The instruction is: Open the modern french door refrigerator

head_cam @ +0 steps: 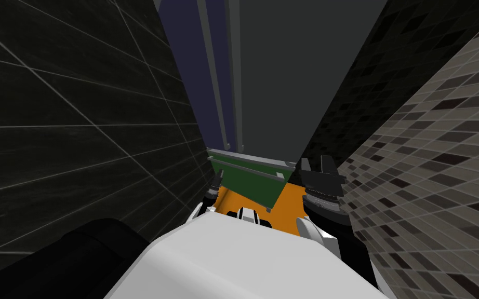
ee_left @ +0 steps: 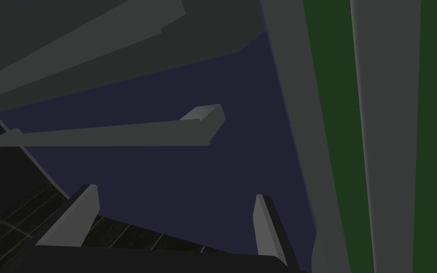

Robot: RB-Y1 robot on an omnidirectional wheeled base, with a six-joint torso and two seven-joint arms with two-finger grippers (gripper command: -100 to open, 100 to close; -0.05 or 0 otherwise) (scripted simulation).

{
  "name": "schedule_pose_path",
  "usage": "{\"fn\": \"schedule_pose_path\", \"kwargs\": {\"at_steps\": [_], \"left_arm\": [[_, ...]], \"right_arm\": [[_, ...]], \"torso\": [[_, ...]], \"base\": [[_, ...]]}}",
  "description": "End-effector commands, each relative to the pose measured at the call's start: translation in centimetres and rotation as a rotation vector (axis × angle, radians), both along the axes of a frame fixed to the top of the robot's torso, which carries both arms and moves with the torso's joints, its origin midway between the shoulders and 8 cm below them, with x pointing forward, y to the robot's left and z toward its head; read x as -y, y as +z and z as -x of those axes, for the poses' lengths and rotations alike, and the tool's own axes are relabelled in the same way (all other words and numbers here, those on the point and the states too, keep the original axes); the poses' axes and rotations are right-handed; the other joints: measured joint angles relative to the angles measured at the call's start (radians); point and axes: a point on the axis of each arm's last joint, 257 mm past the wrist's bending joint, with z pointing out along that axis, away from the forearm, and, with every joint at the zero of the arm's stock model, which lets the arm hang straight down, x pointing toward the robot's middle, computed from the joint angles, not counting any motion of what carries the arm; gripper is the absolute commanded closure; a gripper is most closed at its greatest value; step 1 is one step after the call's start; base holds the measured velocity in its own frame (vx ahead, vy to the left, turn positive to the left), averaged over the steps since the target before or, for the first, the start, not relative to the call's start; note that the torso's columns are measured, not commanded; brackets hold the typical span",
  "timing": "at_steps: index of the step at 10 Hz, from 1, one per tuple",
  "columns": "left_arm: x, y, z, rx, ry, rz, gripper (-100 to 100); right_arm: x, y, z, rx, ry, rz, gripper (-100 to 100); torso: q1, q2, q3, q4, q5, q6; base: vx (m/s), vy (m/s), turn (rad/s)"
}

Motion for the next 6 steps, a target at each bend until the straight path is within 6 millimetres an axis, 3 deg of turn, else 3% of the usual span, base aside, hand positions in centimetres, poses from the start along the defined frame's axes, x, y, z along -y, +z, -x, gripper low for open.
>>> {"fn": "schedule_pose_path", "kwargs": {"at_steps": [1,6], "left_arm": [[0.4,-2.3,0.0,-0.032,-0.003,-0.008,-100],[1.3,-6.0,0.3,-0.083,-0.011,-0.018,-100]], "right_arm": [[0.0,0.0,0.0,0.000,0.000,0.000,0],[0.0,0.0,0.0,0.000,0.000,0.000,0]], "torso": [[0.000,0.001,0.001,0.000,0.000,0.000],[-0.001,0.004,0.002,0.001,0.000,0.000]], "base": [[0.112,0.027,-0.073],[0.103,0.016,-0.048]]}}
